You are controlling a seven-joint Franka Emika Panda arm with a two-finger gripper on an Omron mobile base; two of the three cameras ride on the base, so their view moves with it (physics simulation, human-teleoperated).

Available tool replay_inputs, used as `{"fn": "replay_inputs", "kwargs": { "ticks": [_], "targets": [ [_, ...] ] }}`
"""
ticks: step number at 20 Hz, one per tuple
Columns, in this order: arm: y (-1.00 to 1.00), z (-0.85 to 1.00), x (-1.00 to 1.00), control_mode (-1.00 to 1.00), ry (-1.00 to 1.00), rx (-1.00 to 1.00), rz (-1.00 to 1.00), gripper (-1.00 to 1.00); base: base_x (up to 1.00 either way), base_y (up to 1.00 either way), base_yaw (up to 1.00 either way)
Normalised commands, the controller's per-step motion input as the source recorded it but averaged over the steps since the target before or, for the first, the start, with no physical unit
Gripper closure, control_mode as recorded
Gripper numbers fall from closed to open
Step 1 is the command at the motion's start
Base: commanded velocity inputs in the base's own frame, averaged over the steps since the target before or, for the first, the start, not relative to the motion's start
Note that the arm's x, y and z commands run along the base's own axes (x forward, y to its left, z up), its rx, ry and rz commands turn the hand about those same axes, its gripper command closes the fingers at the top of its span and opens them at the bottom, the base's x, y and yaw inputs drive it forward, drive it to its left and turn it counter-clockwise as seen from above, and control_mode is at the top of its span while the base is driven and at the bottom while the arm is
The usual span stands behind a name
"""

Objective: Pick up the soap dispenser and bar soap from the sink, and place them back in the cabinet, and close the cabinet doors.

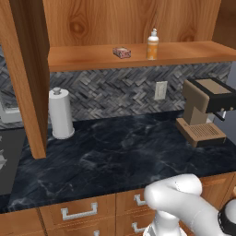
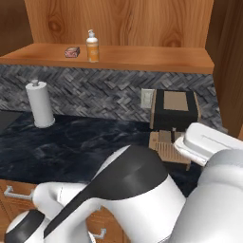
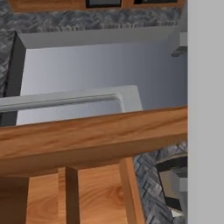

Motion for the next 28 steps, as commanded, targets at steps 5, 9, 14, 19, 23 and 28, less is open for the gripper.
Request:
{"fn": "replay_inputs", "kwargs": {
  "ticks": [5,9,14,19,23,28],
  "targets": [
    [-0.09,0.0,0.0,-1.0,0.0,0.0,0.17,-1.0,0.0,0.0,0.0],
    [-0.01,0.0,0.0,-1.0,0.0,0.0,0.16,-1.0,0.0,0.0,0.0],
    [0.07,0.0,0.03,-1.0,0.0,0.0,0.1,-1.0,0.0,0.0,0.0],
    [0.23,0.0,0.14,-1.0,0.0,0.0,0.05,-1.0,0.0,0.0,0.0],
    [0.34,0.0,0.24,-1.0,0.0,0.0,0.04,-1.0,0.0,0.0,0.0],
    [0.32,0.0,0.22,-1.0,0.0,0.0,0.04,-1.0,0.0,0.0,0.0]
  ]
}}
